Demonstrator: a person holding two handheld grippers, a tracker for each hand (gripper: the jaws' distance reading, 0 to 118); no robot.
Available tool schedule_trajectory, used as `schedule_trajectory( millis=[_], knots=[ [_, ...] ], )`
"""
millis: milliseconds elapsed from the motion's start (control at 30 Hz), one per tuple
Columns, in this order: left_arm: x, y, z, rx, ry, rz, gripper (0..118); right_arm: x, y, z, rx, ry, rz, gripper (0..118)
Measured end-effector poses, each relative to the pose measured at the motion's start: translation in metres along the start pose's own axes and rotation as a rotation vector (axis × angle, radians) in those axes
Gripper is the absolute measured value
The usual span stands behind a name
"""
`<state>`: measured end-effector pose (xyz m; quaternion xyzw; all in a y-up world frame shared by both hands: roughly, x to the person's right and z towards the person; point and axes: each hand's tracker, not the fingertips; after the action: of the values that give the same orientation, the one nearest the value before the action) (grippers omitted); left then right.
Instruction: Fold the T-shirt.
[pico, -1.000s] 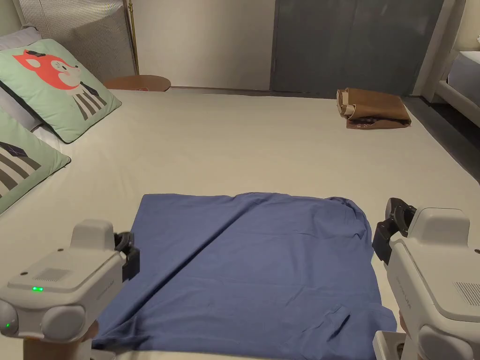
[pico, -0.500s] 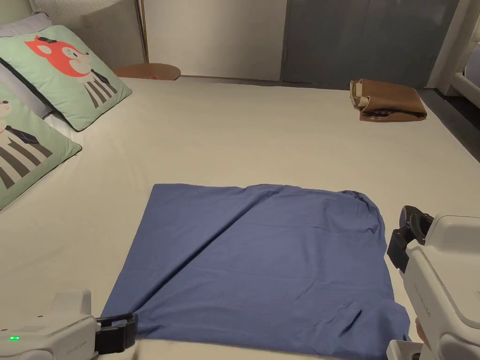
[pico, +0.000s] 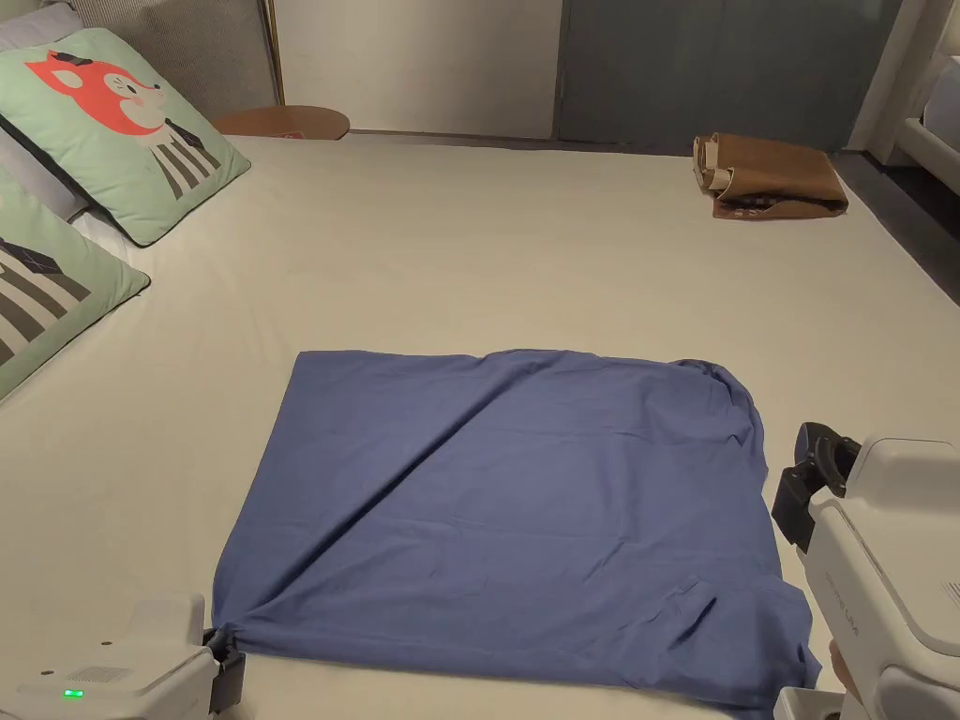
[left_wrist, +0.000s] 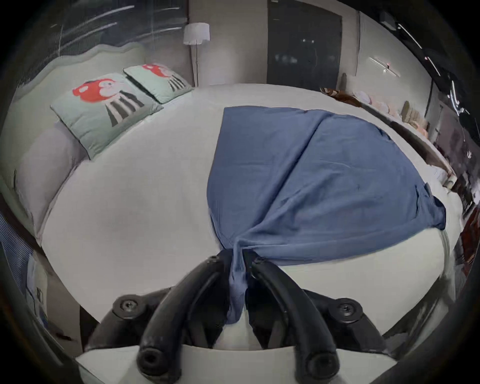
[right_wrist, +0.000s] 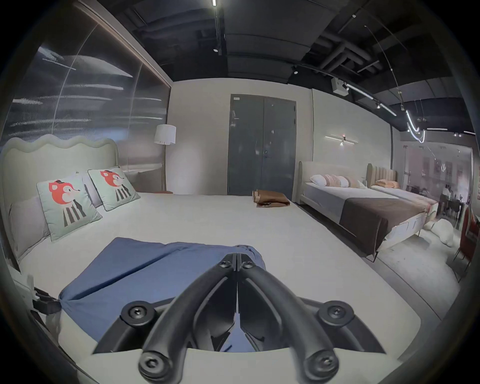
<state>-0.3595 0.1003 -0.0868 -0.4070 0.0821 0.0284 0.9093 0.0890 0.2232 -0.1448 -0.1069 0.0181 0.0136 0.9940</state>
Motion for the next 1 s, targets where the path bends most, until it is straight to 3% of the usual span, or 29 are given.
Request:
schedule_trajectory(
  millis=[167, 200, 300, 367, 500, 567, 633, 700, 1000],
  knots=[
    [-0.002, 0.005, 0.009, 0.003, -0.009, 0.033, 4, 0.019, -0.035, -0.001, -0.17, 0.002, -0.047, 2],
    [-0.007, 0.004, 0.002, -0.001, -0.008, 0.032, 4, 0.023, -0.045, -0.002, -0.222, 0.008, -0.058, 16],
    [-0.005, 0.003, 0.005, 0.006, -0.005, 0.022, 4, 0.031, -0.081, 0.001, -0.4, 0.024, -0.093, 88],
    [-0.003, 0.006, 0.009, 0.007, -0.005, 0.025, 4, 0.035, -0.104, 0.004, -0.456, 0.033, -0.109, 96],
    [-0.007, 0.012, 0.014, 0.013, -0.013, 0.053, 4, 0.033, -0.138, 0.005, -0.548, 0.024, -0.077, 95],
    [-0.008, 0.014, 0.018, 0.017, -0.02, 0.068, 4, 0.033, -0.147, 0.004, -0.572, 0.038, -0.089, 87],
    [-0.012, 0.015, 0.014, 0.023, -0.025, 0.07, 4, 0.034, -0.15, 0.002, -0.576, 0.043, -0.101, 56],
    [-0.012, 0.018, 0.016, 0.03, -0.024, 0.065, 4, 0.033, -0.152, 0.0, -0.579, 0.044, -0.103, 10],
    [-0.009, 0.041, 0.021, 0.033, -0.037, 0.084, 4, 0.03, -0.111, 0.002, -0.438, 0.035, -0.062, 9]
  ],
)
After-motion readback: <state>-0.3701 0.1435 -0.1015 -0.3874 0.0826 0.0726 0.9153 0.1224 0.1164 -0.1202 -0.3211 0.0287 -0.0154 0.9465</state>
